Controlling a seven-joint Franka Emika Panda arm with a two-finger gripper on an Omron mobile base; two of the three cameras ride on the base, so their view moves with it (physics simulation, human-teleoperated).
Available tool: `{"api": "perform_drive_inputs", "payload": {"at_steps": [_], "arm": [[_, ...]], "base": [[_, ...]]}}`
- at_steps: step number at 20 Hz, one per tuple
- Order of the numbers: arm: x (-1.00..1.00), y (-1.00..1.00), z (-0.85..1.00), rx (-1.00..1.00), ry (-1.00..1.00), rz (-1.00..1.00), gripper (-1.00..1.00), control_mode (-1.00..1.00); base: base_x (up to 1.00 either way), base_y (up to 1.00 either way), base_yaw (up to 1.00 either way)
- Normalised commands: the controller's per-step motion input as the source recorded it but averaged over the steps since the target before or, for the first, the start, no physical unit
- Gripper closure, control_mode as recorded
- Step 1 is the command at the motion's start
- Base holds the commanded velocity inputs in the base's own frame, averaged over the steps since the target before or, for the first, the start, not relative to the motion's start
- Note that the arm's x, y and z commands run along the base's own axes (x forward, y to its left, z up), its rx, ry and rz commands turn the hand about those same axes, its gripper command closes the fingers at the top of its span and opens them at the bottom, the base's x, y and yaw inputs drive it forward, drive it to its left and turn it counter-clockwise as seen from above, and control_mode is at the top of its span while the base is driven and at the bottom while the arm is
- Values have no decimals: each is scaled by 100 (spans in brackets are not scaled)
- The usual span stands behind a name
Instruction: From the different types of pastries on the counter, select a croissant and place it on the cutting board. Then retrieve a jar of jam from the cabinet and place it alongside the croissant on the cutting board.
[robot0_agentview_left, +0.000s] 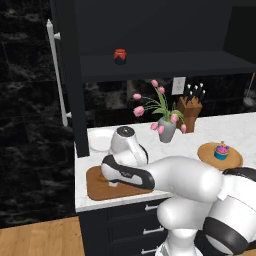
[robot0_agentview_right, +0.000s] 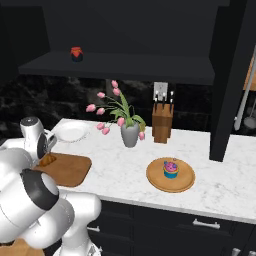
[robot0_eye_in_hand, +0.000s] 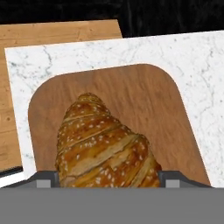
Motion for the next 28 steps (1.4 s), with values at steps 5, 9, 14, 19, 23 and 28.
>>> {"api": "perform_drive_inputs", "payload": {"at_steps": [5,9,14,19,23,28], "arm": [[0,0,-2,0,0,0,-100,-100],[0,0,-1,0,0,0,-100,-100],[-5,0,38,0,-3,1,-100,-100],[-2,-19,87,7,-3,1,-100,-100],[0,-70,74,15,0,-10,-100,-100],[0,-72,75,18,0,-20,-100,-100]], "base": [[0,0,0],[0,0,0],[0,0,0],[0,0,0],[0,0,0],[0,0,0]]}}
